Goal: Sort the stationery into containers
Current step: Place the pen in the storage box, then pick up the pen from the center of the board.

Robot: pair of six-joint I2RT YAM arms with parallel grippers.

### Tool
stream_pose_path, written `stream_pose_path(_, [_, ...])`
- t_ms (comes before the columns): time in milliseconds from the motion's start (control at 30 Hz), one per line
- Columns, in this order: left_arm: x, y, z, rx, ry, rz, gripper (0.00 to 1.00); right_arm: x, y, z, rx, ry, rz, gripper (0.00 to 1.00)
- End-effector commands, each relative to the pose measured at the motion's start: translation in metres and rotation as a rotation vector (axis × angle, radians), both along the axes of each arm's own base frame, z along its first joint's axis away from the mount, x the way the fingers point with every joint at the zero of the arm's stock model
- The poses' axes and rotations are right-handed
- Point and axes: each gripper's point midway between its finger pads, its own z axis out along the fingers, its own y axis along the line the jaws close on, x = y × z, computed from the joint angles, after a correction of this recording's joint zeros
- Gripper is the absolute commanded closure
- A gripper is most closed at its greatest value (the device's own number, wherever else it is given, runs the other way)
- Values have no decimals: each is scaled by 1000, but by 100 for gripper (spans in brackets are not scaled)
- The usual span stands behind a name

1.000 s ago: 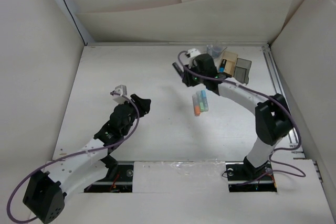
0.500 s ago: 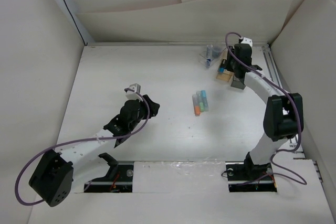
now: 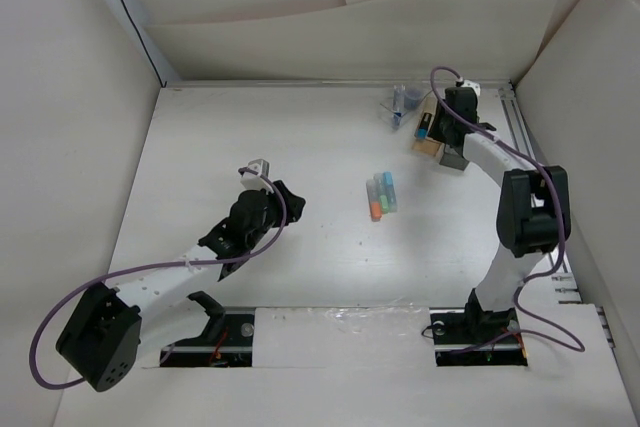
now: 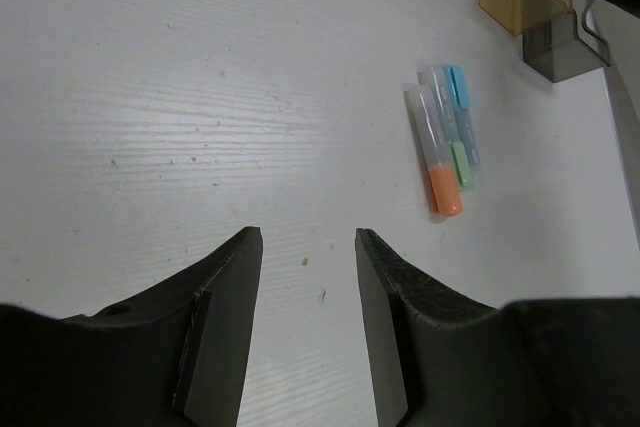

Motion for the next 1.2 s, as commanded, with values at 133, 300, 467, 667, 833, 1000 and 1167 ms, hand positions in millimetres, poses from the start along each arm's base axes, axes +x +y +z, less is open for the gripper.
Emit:
stream_pose_path(133, [8,-8,29,-42,-71,-13,61,16,-5,33,5,-66,-17,52])
stream_pose_path(300, [8,-8,29,-42,-71,-13,61,9,5,48,-28,-87,-2,40])
stream_pose_path(467, [8,-8,29,-42,-71,-13,61,-17,34,66,-33,-122,53,69])
stream_pose_path(667, [7,-7,33,-48,-79,-13,61,-81,112,27,-35,-47,264,100])
stream_pose_path(833, [6,-7,36,-53,-86,-13,61,-124,144,-6,-54,60,363,75])
stream_pose_path(1000, [6,-7,36,-53,-86,-13,61,-138,140,-33,-88,128,359,54])
stream_pose_path(1167, [5,-8,36,-56,-84,-22,61,-140,137,-56,-107,180,347,54])
